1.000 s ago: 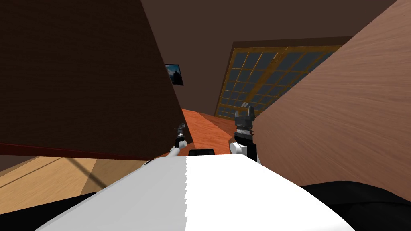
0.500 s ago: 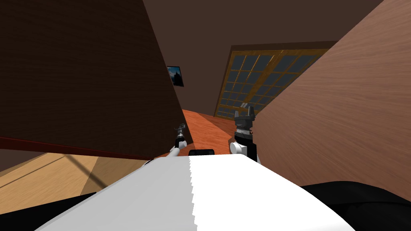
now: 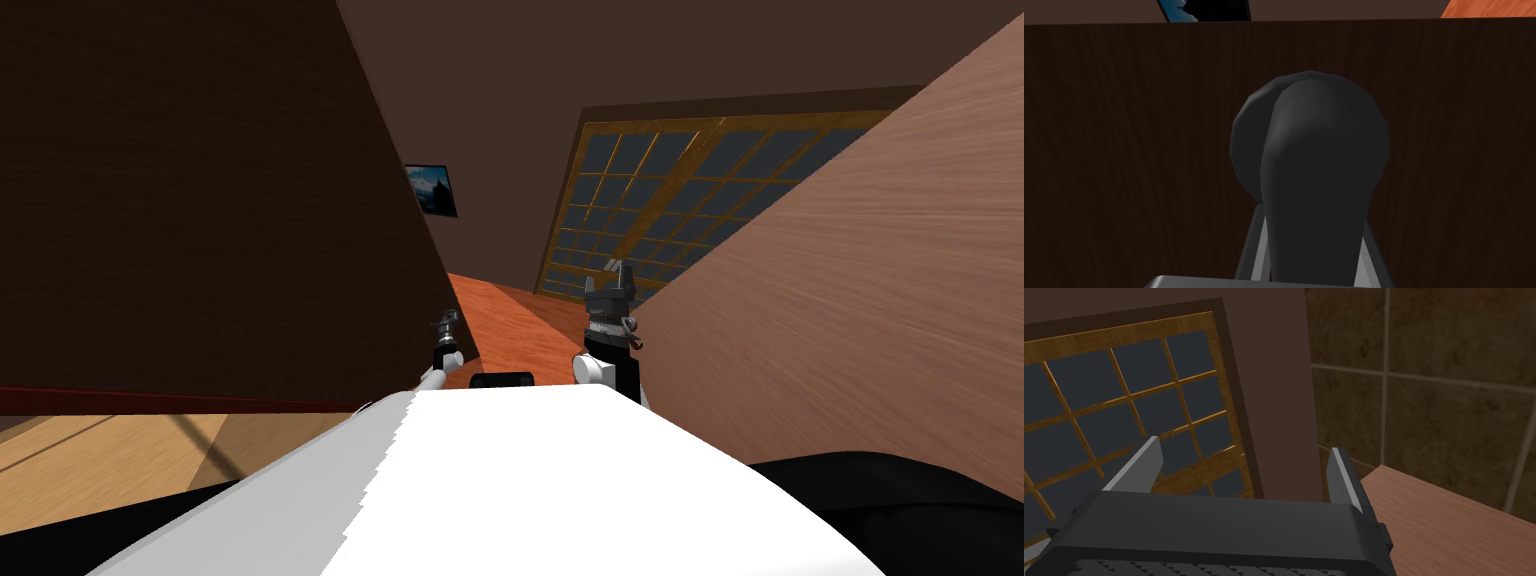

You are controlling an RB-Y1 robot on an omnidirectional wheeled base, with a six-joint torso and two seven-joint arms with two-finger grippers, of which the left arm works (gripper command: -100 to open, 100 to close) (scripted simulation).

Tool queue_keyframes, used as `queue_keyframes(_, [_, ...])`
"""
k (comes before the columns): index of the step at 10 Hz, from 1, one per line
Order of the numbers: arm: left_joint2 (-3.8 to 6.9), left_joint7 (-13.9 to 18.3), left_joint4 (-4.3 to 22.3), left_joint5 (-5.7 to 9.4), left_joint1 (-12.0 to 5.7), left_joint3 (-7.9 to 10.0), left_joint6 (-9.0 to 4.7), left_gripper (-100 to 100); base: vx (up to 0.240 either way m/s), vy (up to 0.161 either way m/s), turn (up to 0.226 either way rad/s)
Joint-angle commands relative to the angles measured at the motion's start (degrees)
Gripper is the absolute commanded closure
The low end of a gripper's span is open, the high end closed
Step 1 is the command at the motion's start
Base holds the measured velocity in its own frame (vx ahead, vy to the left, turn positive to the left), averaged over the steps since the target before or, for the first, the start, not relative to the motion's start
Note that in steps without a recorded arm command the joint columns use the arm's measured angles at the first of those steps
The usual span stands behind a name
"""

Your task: Push the door open

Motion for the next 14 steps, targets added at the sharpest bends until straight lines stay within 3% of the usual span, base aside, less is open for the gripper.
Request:
queue_keyframes(1, [0.66,-0.1,0.1,0.79,-0.23,0.88,-0.73,100,0.184,-0.002,0.017])
queue_keyframes(4, [0.70,-0.9,0.2,2.48,-0.07,2.51,-1.47,100,0.199,-0.010,0.043])
queue_keyframes(7, [0.49,-1.1,0.7,2.91,-0.07,2.87,-1.80,100,0.147,-0.014,0.031])
queue_keyframes(14, [1.73,-4.0,0.9,7.83,-0.01,7.33,-3.37,100,0.218,0.024,0.038])
